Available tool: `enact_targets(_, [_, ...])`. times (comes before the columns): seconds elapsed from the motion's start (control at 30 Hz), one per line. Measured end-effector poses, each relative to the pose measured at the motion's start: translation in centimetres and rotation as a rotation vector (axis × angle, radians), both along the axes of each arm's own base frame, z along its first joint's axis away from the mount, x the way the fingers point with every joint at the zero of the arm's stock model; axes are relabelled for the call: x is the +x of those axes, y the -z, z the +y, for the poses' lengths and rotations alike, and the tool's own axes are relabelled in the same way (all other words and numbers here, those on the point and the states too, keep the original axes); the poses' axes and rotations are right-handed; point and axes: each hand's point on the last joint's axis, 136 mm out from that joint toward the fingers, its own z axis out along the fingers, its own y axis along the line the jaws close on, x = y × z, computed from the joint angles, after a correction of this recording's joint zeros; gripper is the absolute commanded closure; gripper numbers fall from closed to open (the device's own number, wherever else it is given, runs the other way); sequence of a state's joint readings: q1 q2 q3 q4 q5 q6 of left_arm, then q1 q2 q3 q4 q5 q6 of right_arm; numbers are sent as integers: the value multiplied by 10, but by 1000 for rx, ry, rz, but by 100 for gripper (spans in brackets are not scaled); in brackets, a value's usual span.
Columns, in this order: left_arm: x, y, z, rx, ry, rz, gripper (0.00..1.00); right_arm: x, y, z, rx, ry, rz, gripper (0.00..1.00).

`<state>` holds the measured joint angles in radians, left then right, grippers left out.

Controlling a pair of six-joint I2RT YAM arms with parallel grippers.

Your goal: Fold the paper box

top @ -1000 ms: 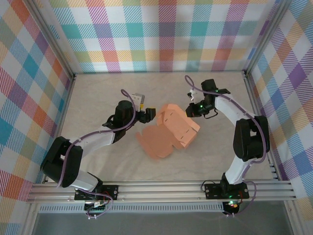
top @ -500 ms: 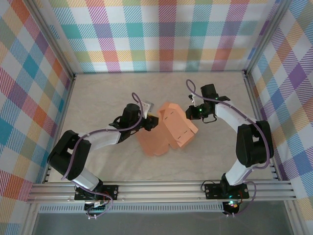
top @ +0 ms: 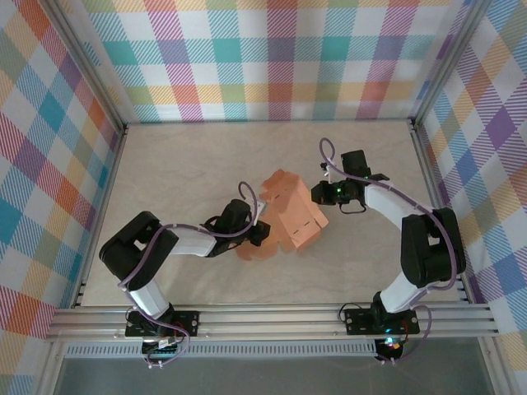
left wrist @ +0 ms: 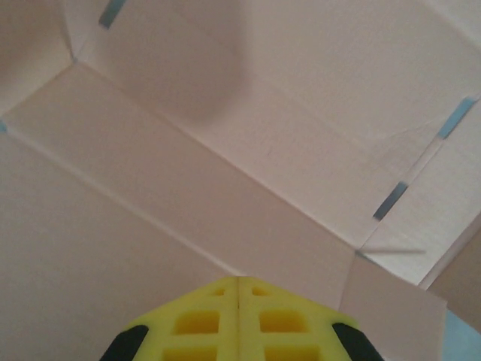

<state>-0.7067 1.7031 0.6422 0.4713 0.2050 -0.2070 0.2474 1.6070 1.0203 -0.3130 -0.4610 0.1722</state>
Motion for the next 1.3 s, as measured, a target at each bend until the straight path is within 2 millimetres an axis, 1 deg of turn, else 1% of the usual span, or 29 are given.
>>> enact_targets(0.1, [1, 13, 2, 20, -20, 22, 100, 0, -3, 0, 3, -3, -16, 90])
enact_targets(0.13, [2, 14, 1, 14, -19, 21, 100, 0, -3, 0, 2, -5, -18, 90])
enact_targets(0.27, [10, 13, -8, -8, -19, 12, 100, 0, -3, -1, -9, -16, -30, 85])
enact_targets(0.5, [12, 13, -11, -26, -24, 8, 100, -1, 2, -6, -53, -26, -39, 83])
enact_targets(0.6, [13, 13, -11, -27, -26, 9, 100, -1, 5, -10, -80, -24, -42, 87])
enact_targets(0.7, [13, 13, -11, -27, -28, 9, 100, -1, 5, -13, -101, -20, -51, 95])
enact_targets(0.73, [13, 13, -11, -27, -28, 9, 100, 0, 5, -14, -108, -21, -57, 96])
enact_targets(0.8, [13, 13, -11, -27, -28, 8, 100, -1, 3, -16, -122, -23, -66, 96])
enact_targets(0.9, [13, 13, -11, -27, -27, 8, 100, -2, 4, -17, -136, -23, -69, 88])
enact_targets(1.0, [13, 13, -11, -25, -29, 7, 100, -3, 5, -18, -147, -30, -69, 87])
enact_targets(1.2, [13, 13, -10, -29, -32, 0, 100, -7, -1, -19, -157, -37, -84, 99])
enact_targets(1.3, [13, 13, -10, -30, -32, -1, 100, -9, -1, -19, -158, -39, -84, 100])
